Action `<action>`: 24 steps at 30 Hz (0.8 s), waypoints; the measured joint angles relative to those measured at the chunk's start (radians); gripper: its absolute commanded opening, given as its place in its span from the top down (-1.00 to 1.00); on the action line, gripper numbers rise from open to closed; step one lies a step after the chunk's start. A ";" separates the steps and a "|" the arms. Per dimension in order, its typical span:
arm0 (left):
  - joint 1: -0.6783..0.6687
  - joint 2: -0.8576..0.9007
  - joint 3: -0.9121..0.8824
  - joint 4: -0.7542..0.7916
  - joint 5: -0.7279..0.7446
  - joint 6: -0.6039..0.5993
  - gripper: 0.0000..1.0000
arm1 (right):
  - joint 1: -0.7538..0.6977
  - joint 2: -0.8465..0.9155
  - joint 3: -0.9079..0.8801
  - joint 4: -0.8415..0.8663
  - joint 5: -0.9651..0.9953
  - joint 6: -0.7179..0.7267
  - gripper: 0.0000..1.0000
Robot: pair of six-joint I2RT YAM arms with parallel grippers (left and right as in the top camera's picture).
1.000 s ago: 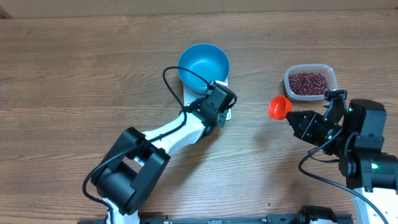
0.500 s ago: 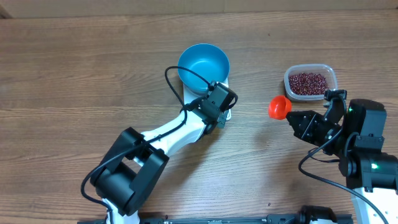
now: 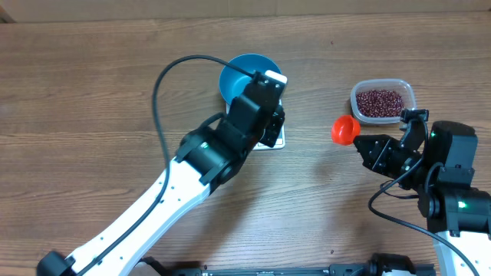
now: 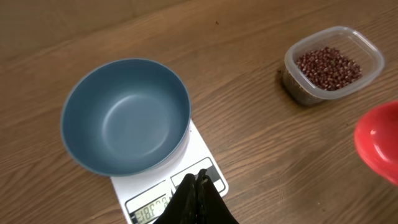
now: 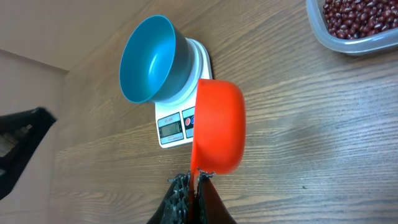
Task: Scoop item into bowl and weigh 150g on scale
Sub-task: 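Lift the left gripper off the scale and pull it back left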
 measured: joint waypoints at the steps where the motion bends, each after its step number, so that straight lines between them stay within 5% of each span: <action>1: 0.000 -0.012 0.000 -0.010 0.000 0.005 0.91 | 0.000 0.000 0.000 0.002 0.000 0.000 0.93; 16: 0.055 -0.072 0.000 -0.094 0.001 0.043 0.92 | 0.000 0.000 0.000 0.025 0.000 0.000 0.93; 24: 0.187 -0.072 0.000 -0.166 0.138 0.064 0.92 | 0.000 0.001 0.000 0.056 0.000 0.002 0.93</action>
